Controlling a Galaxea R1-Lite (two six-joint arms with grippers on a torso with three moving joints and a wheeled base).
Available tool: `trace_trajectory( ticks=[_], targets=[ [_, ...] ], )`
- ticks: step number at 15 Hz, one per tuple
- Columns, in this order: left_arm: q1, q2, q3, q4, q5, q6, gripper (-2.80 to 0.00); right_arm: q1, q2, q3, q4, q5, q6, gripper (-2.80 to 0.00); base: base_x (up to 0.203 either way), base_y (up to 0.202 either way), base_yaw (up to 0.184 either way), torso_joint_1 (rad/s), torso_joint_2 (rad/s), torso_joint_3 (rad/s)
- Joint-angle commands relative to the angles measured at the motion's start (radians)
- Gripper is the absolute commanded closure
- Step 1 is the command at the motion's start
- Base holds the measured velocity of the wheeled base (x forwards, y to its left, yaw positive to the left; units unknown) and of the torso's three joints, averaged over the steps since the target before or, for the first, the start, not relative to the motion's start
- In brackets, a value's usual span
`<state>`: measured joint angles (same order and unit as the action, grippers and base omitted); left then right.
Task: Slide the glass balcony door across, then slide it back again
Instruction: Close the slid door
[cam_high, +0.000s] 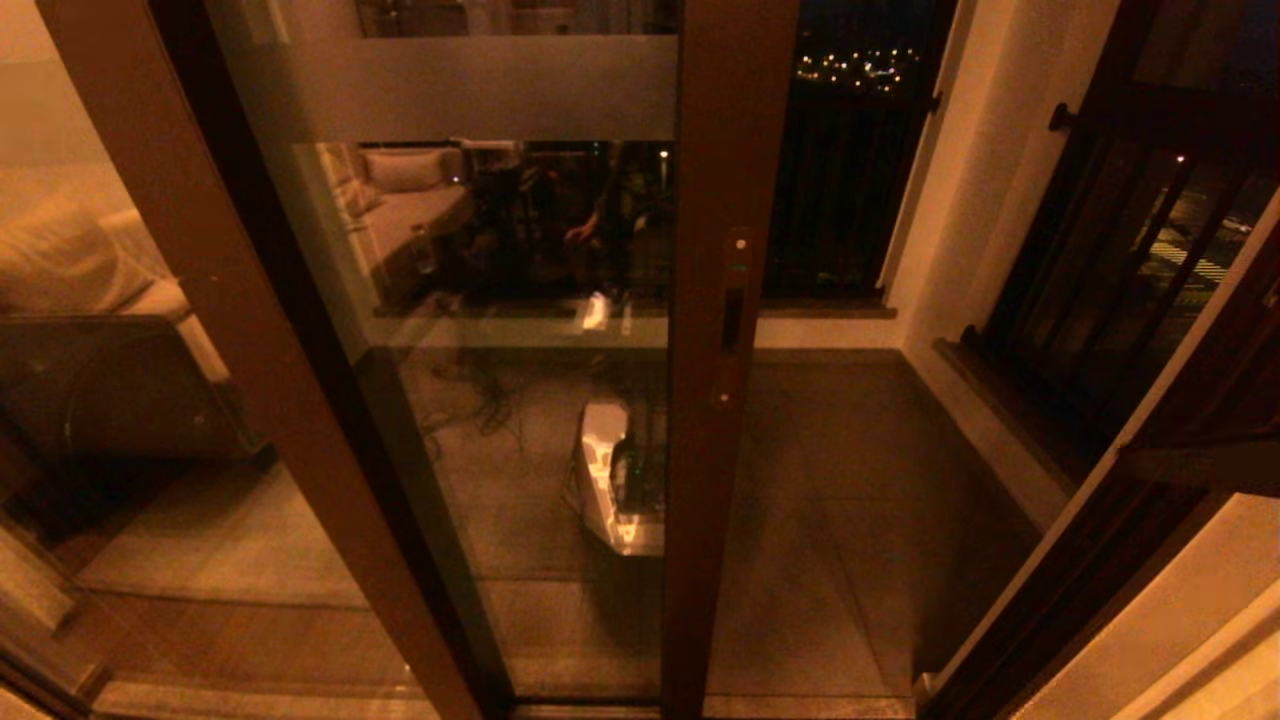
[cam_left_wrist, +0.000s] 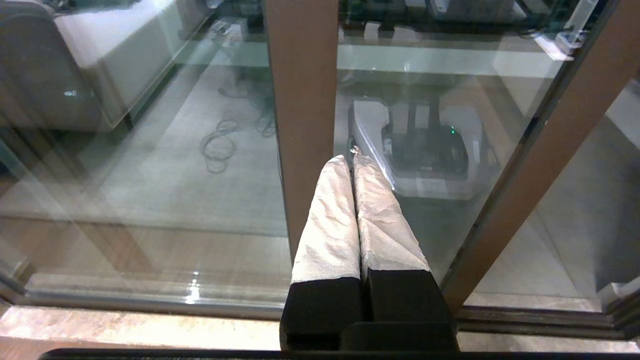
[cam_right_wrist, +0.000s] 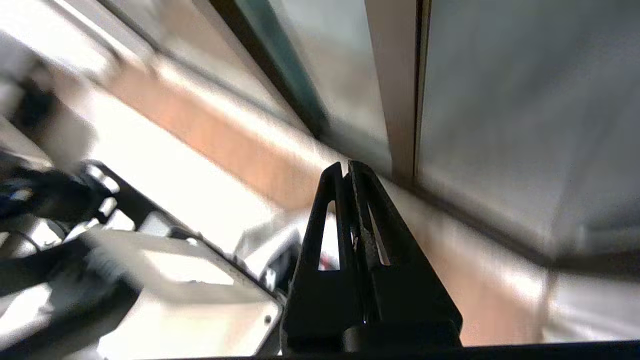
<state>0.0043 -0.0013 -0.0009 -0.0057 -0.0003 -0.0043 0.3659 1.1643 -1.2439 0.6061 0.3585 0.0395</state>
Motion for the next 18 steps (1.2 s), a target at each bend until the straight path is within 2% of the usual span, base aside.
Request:
trace_trajectory(
  ticks=[1,3,5,6,9,10,14,18],
  targets=[
    [0.000,0.001,0.001,0.000,0.000,0.000,0.00,0.117,0.246,-0.094,0.025,-0.165,0.044,0.00,0.000,0.000,0.000,0.000,0.00,0.000],
    [0.000,0.001,0.001,0.000,0.000,0.000,0.00,0.162,0.348,-0.176,0.015,-0.333,0.085,0.00,0.000,0.000,0.000,0.000,0.00,0.000],
    [0.000,0.001,0.001,0.000,0.000,0.000,0.00,0.199,0.416,-0.235,-0.042,-0.556,0.107,0.00,0.000,0.000,0.000,0.000,0.00,0.000],
    [0.000,0.001,0.000,0.000,0.000,0.000,0.00,0.229,0.429,-0.252,-0.081,-0.636,0.111,0.00,0.000,0.000,0.000,0.000,0.00,0.000],
    [0.000,0.001,0.001,0.000,0.000,0.001,0.00,0.296,0.476,-0.286,-0.224,-0.798,0.112,0.00,0.000,0.000,0.000,0.000,0.00,0.000],
    [0.000,0.001,0.001,0.000,0.000,0.000,0.00,0.312,0.498,-0.294,-0.264,-0.825,0.112,0.00,0.000,0.000,0.000,0.000,0.00,0.000],
    [0.000,0.001,0.001,0.000,0.000,0.000,0.00,0.370,0.504,-0.279,-0.284,-0.827,0.125,0.00,0.000,0.000,0.000,0.000,0.00,0.000],
    [0.000,0.001,0.001,0.000,0.000,0.000,0.00,0.387,0.574,-0.258,-0.376,-0.831,0.076,0.00,0.000,0.000,0.000,0.000,0.00,0.000]
  ],
)
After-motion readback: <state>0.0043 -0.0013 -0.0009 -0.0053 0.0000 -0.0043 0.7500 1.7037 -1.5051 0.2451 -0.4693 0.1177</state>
